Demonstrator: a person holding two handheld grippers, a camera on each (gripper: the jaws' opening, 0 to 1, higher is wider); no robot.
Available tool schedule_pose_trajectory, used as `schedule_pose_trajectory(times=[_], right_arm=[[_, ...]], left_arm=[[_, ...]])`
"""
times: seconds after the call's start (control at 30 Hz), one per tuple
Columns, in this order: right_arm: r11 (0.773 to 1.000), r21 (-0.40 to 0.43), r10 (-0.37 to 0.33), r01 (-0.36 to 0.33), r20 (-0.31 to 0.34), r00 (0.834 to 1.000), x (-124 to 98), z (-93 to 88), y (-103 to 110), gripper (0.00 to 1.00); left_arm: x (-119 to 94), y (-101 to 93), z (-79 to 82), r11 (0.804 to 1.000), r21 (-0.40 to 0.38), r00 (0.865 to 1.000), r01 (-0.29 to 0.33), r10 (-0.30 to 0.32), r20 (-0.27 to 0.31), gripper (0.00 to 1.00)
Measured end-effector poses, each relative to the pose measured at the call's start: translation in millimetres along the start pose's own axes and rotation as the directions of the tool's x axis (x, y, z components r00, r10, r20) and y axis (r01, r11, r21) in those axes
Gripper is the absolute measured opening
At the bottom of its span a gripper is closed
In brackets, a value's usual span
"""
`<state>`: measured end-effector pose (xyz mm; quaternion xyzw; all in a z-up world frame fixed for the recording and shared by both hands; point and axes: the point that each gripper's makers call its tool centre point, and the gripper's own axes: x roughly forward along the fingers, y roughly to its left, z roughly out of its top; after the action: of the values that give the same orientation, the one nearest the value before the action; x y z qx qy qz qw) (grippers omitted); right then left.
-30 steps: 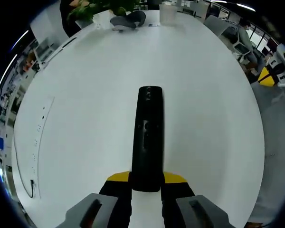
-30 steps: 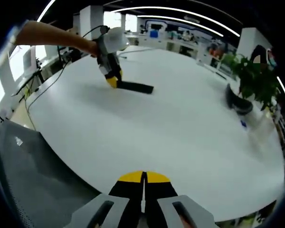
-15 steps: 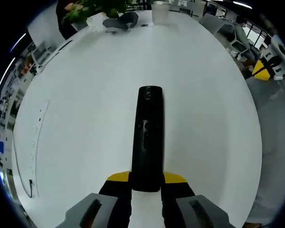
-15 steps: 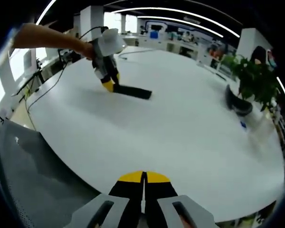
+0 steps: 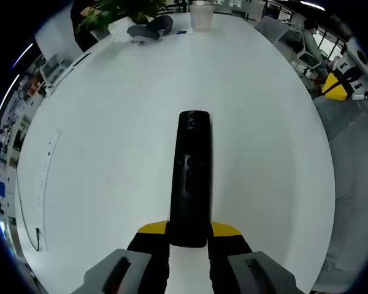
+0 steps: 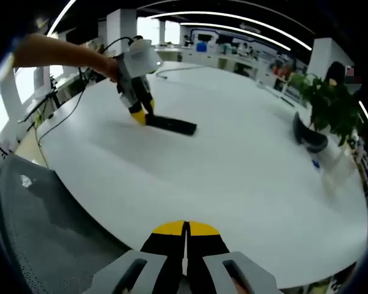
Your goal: Press the specified remote control buttons in sequence, fully releasing each button before pressing the next.
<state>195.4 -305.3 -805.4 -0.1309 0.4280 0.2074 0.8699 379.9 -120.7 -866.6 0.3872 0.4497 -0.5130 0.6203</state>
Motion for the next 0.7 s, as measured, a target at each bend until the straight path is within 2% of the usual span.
schedule_pose_trajectory(times=[0.23,0.5,0.7], right_arm=[[1.0,-0.016,0.006,-0.006,-0.002,1.0,0,-0.2,3,0.0],[1.0,-0.024,0.013,-0.012,0.021,1.0,-2,3.6,4,0.0],[0.999,-0.039,0.018,-0.016,0.031,0.999,-3,5.3,6,0.0]], left_arm=[[0,-8.5,-0.6,0.999,0.032,1.0,0.007,-0.007,0.0,0.22],[1,-29.9,-1.7,0.998,0.055,0.994,0.003,0.003,-0.111,0.22],[0,-39.0,-4.1,0.999,0.043,0.993,-0.002,0.007,-0.116,0.22]])
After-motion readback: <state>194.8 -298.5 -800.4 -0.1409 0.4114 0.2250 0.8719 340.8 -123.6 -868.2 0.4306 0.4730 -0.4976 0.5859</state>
